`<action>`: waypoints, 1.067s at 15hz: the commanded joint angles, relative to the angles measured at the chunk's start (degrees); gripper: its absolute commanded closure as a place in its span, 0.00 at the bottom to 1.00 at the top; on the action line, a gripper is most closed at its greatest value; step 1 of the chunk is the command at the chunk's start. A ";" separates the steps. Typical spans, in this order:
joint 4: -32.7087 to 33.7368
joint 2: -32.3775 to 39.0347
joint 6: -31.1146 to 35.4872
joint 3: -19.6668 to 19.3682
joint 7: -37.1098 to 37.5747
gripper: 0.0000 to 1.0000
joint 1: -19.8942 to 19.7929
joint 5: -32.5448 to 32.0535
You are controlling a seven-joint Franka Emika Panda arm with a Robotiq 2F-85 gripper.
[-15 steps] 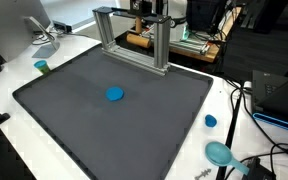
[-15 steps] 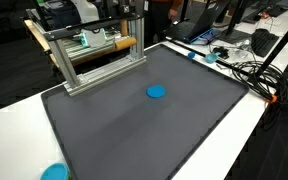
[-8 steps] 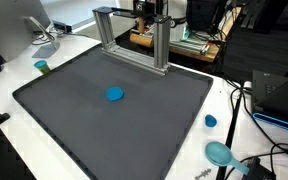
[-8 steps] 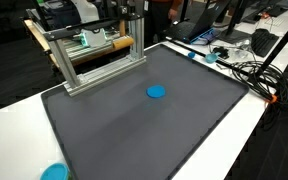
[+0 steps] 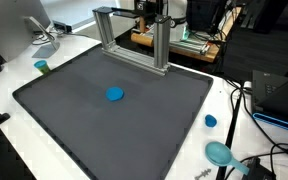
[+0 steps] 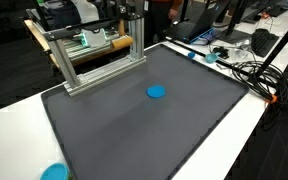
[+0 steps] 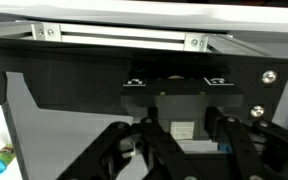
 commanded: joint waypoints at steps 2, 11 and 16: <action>-0.89 -3.00 -1.35 -0.27 -0.17 0.78 -0.37 1.23; -1.57 -8.77 -1.38 0.29 2.86 0.00 -2.14 0.81; 0.09 -11.33 -0.51 0.99 2.01 0.00 -2.25 -0.14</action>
